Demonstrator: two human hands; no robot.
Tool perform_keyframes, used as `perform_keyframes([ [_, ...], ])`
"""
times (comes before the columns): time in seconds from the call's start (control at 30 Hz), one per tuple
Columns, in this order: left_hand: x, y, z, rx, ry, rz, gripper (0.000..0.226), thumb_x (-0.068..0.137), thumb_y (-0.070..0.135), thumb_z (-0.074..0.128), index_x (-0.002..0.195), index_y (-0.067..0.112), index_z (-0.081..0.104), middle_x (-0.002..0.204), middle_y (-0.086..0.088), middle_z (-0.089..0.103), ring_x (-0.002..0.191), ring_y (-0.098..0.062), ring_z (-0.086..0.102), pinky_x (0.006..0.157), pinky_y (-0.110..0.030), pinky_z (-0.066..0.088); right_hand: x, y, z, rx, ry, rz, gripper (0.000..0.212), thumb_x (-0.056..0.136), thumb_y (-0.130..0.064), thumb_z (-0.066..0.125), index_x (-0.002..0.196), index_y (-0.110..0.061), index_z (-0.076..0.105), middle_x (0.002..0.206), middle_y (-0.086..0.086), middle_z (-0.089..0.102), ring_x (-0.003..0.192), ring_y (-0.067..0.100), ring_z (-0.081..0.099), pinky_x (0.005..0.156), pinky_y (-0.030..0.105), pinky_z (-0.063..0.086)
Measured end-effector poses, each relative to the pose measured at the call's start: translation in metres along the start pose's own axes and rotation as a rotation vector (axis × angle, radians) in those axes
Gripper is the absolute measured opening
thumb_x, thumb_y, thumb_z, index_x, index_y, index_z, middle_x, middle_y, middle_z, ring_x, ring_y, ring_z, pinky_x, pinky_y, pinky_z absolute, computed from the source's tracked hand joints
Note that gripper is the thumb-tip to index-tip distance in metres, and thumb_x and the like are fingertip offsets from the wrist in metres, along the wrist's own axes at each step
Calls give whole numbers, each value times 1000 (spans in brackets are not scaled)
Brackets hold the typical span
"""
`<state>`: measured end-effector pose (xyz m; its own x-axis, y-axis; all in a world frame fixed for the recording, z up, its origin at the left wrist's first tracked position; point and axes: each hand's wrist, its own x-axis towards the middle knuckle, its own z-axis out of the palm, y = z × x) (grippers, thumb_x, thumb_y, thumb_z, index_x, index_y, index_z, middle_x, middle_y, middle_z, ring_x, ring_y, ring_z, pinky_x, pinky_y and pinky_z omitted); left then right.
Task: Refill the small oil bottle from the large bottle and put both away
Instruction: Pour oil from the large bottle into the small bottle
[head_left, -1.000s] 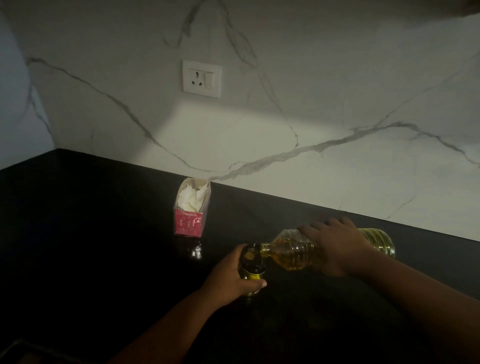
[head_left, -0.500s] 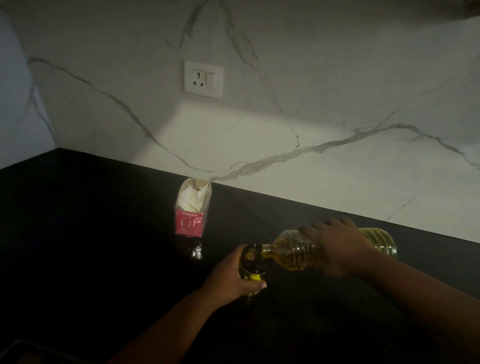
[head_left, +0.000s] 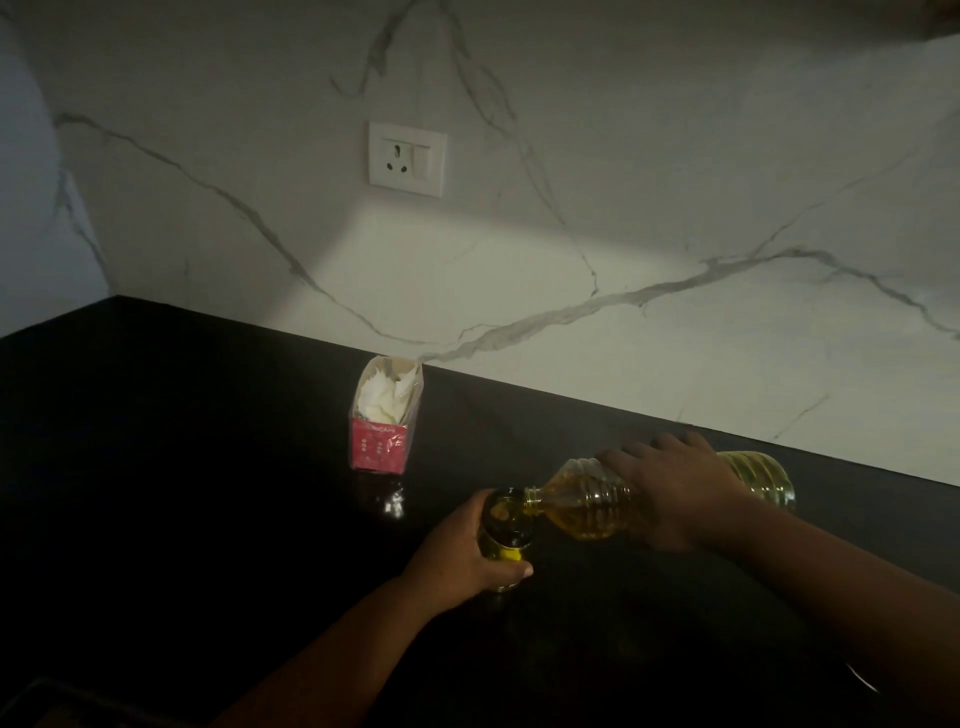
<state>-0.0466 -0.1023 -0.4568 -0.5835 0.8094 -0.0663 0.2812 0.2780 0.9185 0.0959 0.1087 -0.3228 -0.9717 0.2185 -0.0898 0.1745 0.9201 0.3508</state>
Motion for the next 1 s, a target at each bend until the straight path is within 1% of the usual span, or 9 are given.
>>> perform_keyframes([
  [0.1, 0, 0, 0, 3, -5, 4, 77, 58, 47, 89, 116, 63, 41, 126, 20, 59, 120, -3, 56, 106, -40, 48, 0, 0, -1, 5, -11, 2, 83, 68, -72, 52, 139, -38, 27, 130, -10, 52, 115, 21, 50, 99, 43, 35],
  [0.17, 0, 0, -1, 2, -1, 2, 82, 56, 50, 88, 122, 58, 42, 127, 20, 59, 121, -3, 56, 106, -41, 47, 0, -1, -1, -9, -6, 6, 82, 67, -73, 50, 138, -38, 28, 129, -10, 52, 114, 21, 51, 98, 42, 36],
  [0.23, 1, 0, 0, 4, -5, 0, 88, 57, 49, 88, 132, 48, 43, 128, 19, 58, 122, -5, 55, 107, -42, 47, 0, -1, 0, -14, 4, 9, 80, 67, -72, 50, 137, -39, 29, 128, -11, 53, 112, 21, 52, 97, 42, 37],
  [0.3, 1, -1, 0, 3, 2, 1, 89, 59, 45, 90, 136, 43, 44, 128, 17, 59, 122, -6, 56, 107, -42, 47, 0, -1, 1, -18, 10, 8, 80, 67, -72, 51, 137, -39, 30, 128, -11, 53, 112, 21, 52, 96, 41, 37],
  [0.43, 1, -1, -1, 14, -2, -2, 84, 63, 40, 90, 130, 50, 42, 128, 18, 58, 122, -6, 55, 107, -42, 46, 0, 0, 2, -19, 15, 5, 81, 66, -71, 53, 137, -38, 31, 125, -11, 55, 110, 22, 53, 95, 41, 37],
  [0.7, 3, -2, 0, 12, -7, -15, 90, 64, 37, 91, 140, 41, 41, 133, 15, 56, 127, -10, 53, 108, -45, 45, -1, 0, 3, -29, 30, 4, 80, 68, -73, 50, 137, -38, 30, 124, -10, 55, 109, 21, 54, 93, 40, 37],
  [0.87, 3, -2, -1, 24, -10, -21, 89, 65, 38, 90, 140, 40, 41, 133, 16, 56, 126, -9, 53, 109, -44, 45, 0, -1, 2, -33, 26, 9, 79, 67, -74, 47, 136, -38, 31, 123, -11, 56, 109, 21, 54, 92, 40, 37],
  [1.0, 3, -1, -1, 30, -18, -31, 92, 65, 39, 90, 142, 40, 39, 135, 16, 54, 128, -8, 51, 110, -44, 44, 0, -2, 2, -22, 25, 10, 79, 68, -73, 49, 137, -38, 31, 124, -11, 55, 109, 21, 53, 93, 40, 37],
])
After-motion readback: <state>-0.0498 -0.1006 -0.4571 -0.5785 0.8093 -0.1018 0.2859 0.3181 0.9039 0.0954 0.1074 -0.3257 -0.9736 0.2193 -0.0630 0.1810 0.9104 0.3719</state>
